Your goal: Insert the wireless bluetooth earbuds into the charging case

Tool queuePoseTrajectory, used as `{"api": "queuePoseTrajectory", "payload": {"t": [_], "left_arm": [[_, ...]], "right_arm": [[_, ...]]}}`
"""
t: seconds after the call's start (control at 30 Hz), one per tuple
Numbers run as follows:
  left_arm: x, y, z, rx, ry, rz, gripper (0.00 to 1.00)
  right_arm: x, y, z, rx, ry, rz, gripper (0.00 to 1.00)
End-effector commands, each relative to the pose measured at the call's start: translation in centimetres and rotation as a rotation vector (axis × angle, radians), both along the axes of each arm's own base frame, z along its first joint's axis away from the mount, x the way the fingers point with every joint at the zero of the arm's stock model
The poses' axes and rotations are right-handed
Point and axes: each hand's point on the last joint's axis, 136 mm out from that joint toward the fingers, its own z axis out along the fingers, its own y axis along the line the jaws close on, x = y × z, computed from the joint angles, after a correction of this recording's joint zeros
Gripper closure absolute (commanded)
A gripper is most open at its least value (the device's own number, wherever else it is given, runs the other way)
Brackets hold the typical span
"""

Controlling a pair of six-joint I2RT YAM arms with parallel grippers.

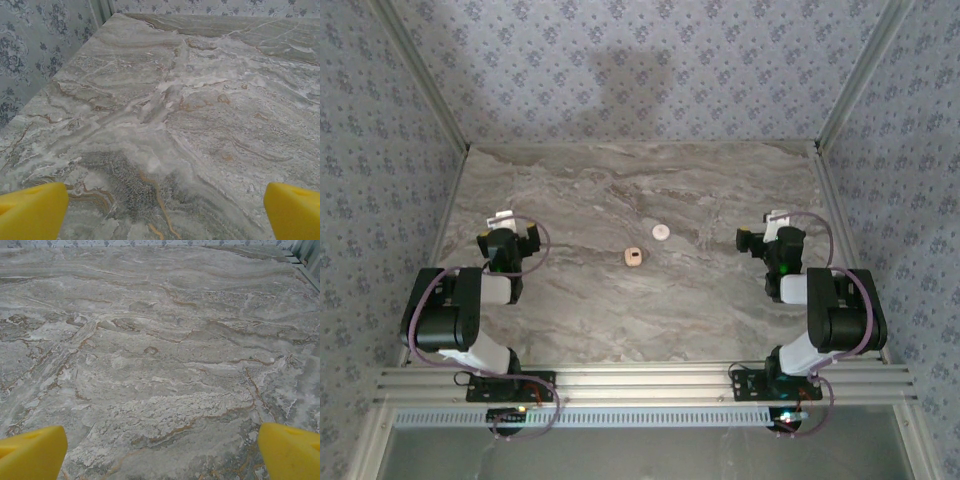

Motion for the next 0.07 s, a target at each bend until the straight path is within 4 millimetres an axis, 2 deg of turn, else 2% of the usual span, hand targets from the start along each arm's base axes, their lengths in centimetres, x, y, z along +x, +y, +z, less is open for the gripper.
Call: {"api": "queuePoseTrajectory", "payload": {"t": [0.0,0.03], "left_arm": [[0.39,-0.14,0.84,-0.007,-0.025,-0.012,0.00],[0.38,-0.17,0.77,-0.007,-0.023,-0.012,0.00]], "right_arm": [[0.34,0.05,0.37,0.020,-0.004,0.002,0.00],[0.35,0.06,0.39,0.020,-0.004,0.002,0.00]]}}
